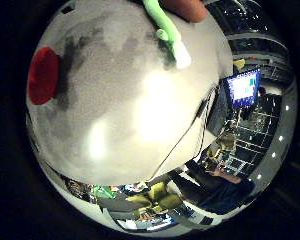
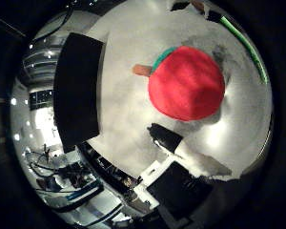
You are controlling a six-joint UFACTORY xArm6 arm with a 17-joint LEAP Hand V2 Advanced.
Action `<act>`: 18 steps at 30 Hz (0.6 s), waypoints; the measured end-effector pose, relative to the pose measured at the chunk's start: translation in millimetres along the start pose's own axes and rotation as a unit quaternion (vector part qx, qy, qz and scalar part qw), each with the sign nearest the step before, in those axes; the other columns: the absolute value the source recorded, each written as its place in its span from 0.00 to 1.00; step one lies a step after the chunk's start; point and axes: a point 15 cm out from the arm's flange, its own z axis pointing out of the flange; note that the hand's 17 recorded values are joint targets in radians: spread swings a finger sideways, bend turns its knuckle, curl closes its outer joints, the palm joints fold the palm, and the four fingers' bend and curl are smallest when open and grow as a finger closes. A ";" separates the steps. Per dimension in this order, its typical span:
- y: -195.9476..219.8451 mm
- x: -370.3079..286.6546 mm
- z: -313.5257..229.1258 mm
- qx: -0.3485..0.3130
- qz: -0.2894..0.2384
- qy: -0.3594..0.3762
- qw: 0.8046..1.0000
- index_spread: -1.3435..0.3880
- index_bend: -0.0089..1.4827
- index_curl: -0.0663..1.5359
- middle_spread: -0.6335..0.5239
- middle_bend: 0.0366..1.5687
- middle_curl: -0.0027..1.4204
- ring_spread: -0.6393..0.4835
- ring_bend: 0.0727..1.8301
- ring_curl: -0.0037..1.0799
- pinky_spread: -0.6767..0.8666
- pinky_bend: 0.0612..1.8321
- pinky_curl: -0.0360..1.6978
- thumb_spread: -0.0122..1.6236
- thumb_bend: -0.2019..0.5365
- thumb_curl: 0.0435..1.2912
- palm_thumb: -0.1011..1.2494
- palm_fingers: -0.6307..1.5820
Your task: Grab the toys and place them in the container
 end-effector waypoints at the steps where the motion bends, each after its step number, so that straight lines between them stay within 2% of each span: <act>1: 0.3 -0.3 1.4 -0.001 0.000 0.000 1.000 0.60 0.12 0.20 0.48 0.24 0.25 0.54 0.30 0.25 0.63 0.22 0.15 0.57 0.23 0.22 0.52 0.47; 2: 0.8 -0.8 3.3 -0.003 0.000 -0.001 1.000 0.60 0.11 0.20 0.48 0.24 0.25 0.54 0.30 0.24 0.62 0.22 0.15 0.57 0.24 0.22 0.52 0.47; 3: 1.0 -0.9 3.7 -0.003 0.000 -0.002 1.000 0.59 0.12 0.20 0.46 0.26 0.25 0.49 0.35 0.26 0.59 0.23 0.14 0.57 0.24 0.22 0.53 0.54; 4: 1.4 -0.7 4.3 -0.004 0.000 -0.002 1.000 0.59 0.12 0.20 0.45 0.26 0.25 0.48 0.36 0.25 0.58 0.23 0.14 0.57 0.24 0.23 0.53 0.55; 5: 1.6 -0.4 4.4 -0.004 0.001 -0.002 1.000 0.58 0.11 0.20 0.43 0.28 0.26 0.45 0.40 0.27 0.52 0.25 0.14 0.57 0.25 0.23 0.55 0.59; 7: 1.7 -0.3 4.4 -0.004 0.000 -0.002 1.000 0.58 0.11 0.20 0.42 0.28 0.27 0.43 0.41 0.28 0.50 0.26 0.14 0.57 0.25 0.23 0.56 0.59; 8: 1.8 -0.1 4.4 -0.004 -0.001 -0.001 1.000 0.58 0.11 0.20 0.42 0.30 0.27 0.41 0.41 0.29 0.46 0.29 0.15 0.57 0.25 0.23 0.56 0.63; 10: 2.2 0.6 4.3 -0.006 -0.003 0.001 1.000 0.58 0.11 0.20 0.41 0.31 0.28 0.39 0.43 0.30 0.42 0.31 0.15 0.57 0.24 0.24 0.57 0.63; 11: 2.4 1.0 4.3 -0.006 -0.004 0.002 1.000 0.57 0.12 0.21 0.39 0.33 0.29 0.36 0.45 0.32 0.36 0.33 0.15 0.57 0.25 0.24 0.59 0.65; 14: 4.6 2.8 4.6 -0.012 -0.011 0.008 1.000 0.56 0.13 0.22 0.38 0.35 0.30 0.34 0.47 0.33 0.30 0.35 0.15 0.57 0.25 0.25 0.61 0.68; 16: 6.4 3.0 4.7 -0.016 -0.014 0.009 1.000 0.54 0.14 0.22 0.37 0.37 0.31 0.33 0.49 0.33 0.23 0.39 0.15 0.57 0.25 0.25 0.64 0.75; 17: 8.3 3.3 4.7 -0.019 -0.014 0.008 1.000 0.53 0.17 0.24 0.36 0.38 0.32 0.32 0.50 0.35 0.18 0.44 0.17 0.57 0.25 0.25 0.65 0.82; 18: 9.3 4.0 4.1 -0.020 -0.014 0.008 1.000 0.53 0.18 0.25 0.35 0.39 0.32 0.33 0.50 0.35 0.18 0.44 0.17 0.57 0.25 0.26 0.66 0.82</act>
